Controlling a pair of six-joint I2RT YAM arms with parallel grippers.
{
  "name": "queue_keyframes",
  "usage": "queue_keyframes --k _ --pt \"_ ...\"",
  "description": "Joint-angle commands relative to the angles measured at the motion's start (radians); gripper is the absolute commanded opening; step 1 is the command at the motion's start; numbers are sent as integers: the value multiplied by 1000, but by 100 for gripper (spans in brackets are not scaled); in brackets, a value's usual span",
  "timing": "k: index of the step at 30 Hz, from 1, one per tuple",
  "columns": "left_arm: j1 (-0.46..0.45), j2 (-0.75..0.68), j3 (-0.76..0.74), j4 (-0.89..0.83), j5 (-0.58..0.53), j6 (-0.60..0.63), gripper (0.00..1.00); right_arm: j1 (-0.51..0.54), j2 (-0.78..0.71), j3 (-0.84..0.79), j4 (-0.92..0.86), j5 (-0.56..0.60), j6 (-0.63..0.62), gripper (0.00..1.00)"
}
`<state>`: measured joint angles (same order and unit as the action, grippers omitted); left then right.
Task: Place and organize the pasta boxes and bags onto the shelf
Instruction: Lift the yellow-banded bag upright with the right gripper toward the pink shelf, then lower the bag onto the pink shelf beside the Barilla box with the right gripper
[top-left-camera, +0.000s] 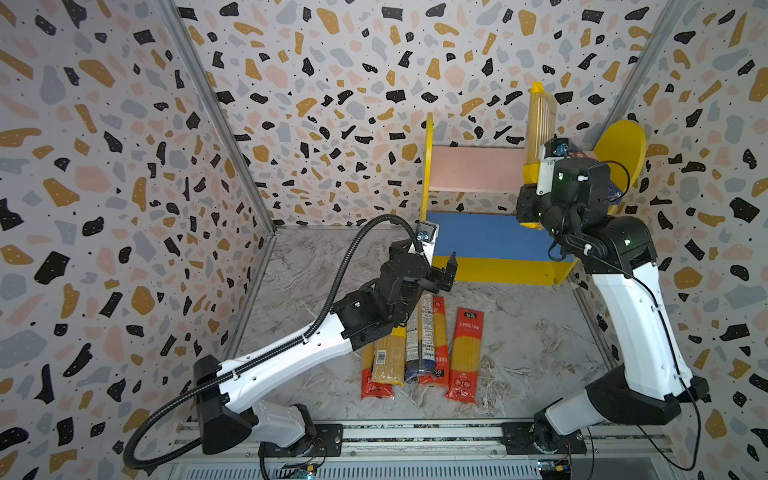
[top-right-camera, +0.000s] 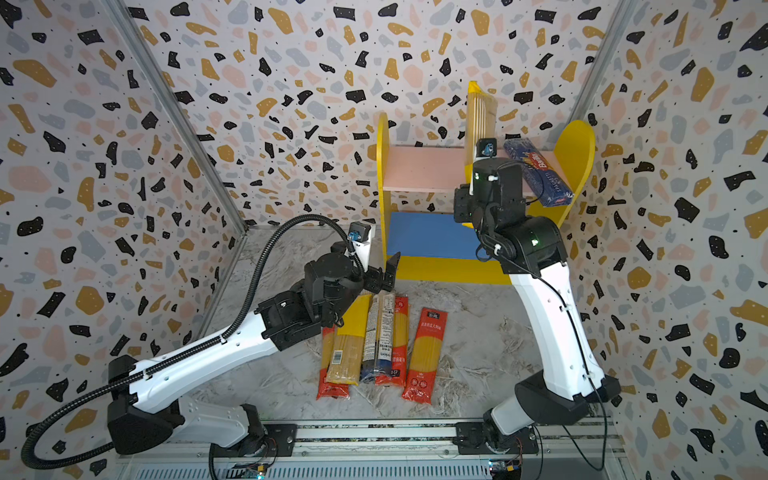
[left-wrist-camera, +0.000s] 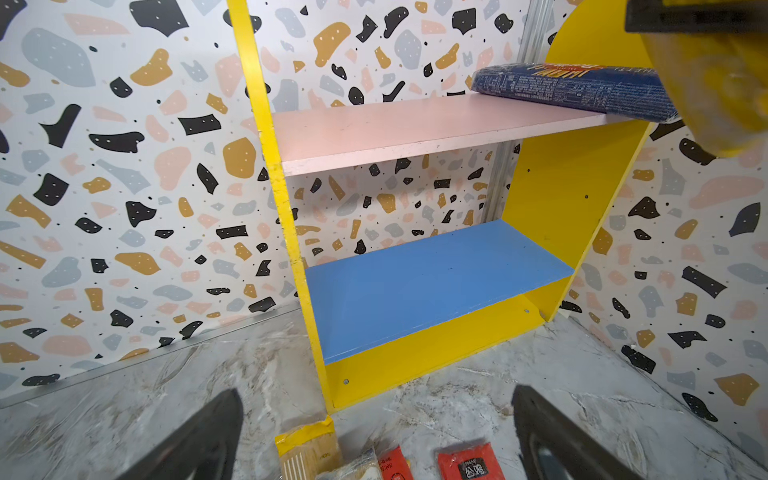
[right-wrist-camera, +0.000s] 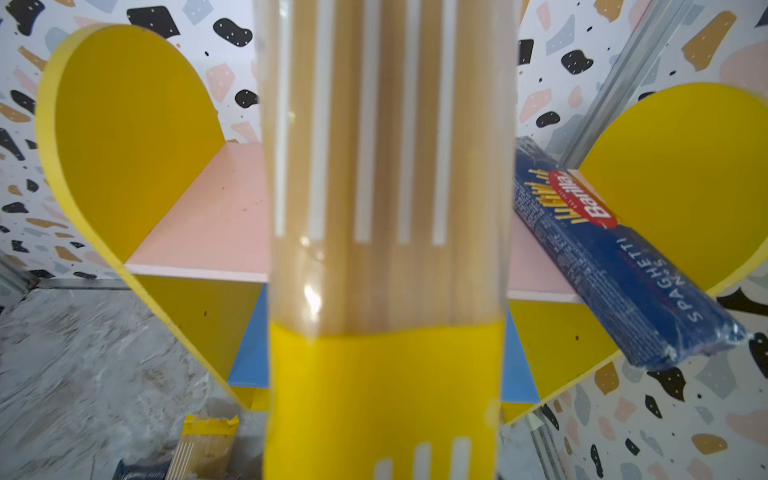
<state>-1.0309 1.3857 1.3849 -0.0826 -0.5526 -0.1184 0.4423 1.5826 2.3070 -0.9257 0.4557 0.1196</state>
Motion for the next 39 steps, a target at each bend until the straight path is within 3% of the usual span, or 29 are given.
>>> queue_keyframes --k 1,9,22,28,34,39 --pt "-5 5 27 67 10 43 100 -70 60 165 125 -12 -60 0" --pt "-5 5 -22 86 5 55 99 -217 192 234 184 -116 -90 0" --pt "-6 7 -69 136 -19 75 100 -272 230 258 193 -103 -118 0" --pt "-5 -9 -100 162 -68 74 100 -283 242 258 196 -76 -115 10" --pt "-5 -29 -122 165 -97 60 100 -290 252 252 192 -60 -108 36" --pt "-5 -48 -134 161 -110 54 100 -290 261 249 193 -52 -105 42"
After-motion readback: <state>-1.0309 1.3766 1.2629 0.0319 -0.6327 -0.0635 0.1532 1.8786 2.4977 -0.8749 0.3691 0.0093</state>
